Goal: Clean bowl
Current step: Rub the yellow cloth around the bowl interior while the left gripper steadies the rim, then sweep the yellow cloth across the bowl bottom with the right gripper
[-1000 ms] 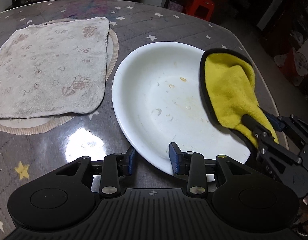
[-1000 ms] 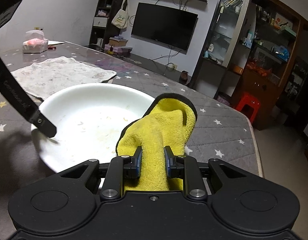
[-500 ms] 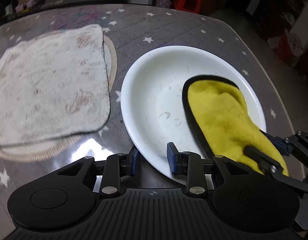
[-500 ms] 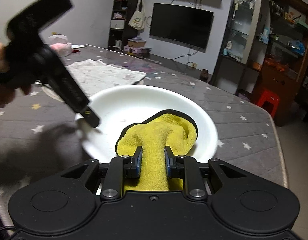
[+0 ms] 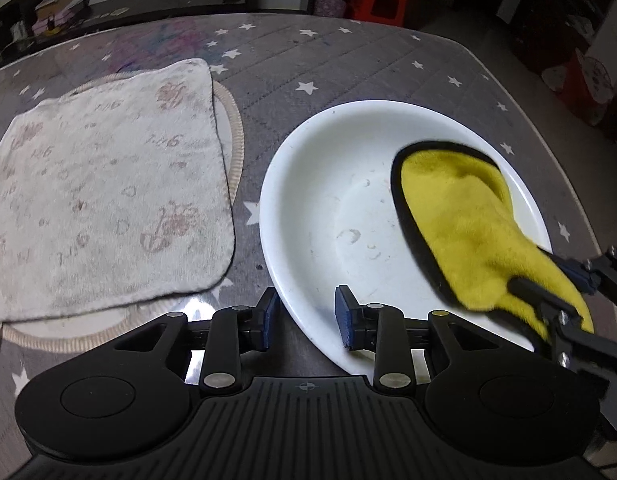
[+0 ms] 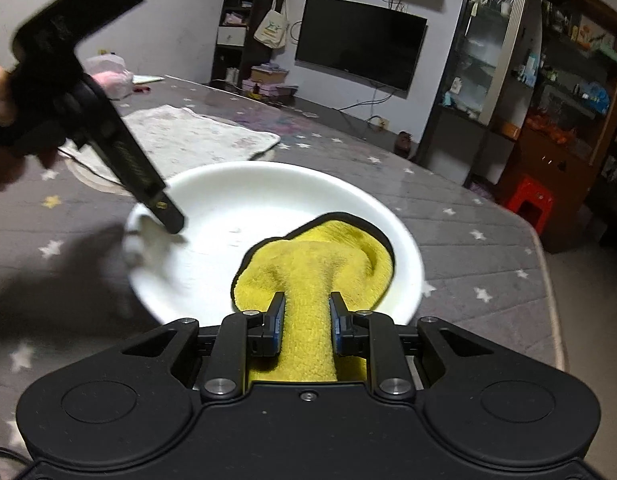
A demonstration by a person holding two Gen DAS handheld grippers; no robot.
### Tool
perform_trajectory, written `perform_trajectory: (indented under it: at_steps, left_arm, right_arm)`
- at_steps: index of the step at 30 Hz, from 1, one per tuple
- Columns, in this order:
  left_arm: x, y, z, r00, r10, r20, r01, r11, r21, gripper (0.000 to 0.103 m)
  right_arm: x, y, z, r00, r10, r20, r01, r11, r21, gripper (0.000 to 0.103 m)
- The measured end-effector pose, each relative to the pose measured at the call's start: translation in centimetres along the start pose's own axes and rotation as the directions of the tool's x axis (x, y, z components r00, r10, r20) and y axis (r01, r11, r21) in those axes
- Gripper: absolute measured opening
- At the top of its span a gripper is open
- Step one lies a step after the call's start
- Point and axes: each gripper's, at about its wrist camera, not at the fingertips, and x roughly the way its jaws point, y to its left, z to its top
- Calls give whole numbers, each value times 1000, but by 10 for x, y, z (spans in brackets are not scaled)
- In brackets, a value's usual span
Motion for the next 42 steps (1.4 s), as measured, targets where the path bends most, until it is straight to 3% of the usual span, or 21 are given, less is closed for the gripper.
perform_trajectory:
  at_steps: [13, 22, 30, 38, 42]
  left_arm:
    - [-14, -4, -18, 1000, 0, 17, 2, 996, -88, 40]
    - [-21, -14, -29, 1000, -17, 17, 19, 993, -119, 42]
    - [-26, -25, -38, 998, -50, 22, 53, 989, -140, 44]
    - [-24, -19, -38, 998, -56, 26, 59, 987, -152, 35]
    - [-22, -17, -34, 999, -39, 30, 42, 993, -107, 32]
  right_arm:
    - [23, -10, 1, 997, -70, 7, 70, 997, -11, 24]
    - [28, -10, 0, 998, -58, -15, 58, 998, -2, 24]
    - [30, -12, 0, 999, -8, -35, 9, 999, 43, 24]
    - [24, -4, 0, 997, 61, -46, -58, 996, 68, 24]
    - [18, -1, 1, 992, 114, -50, -109, 990, 88, 24]
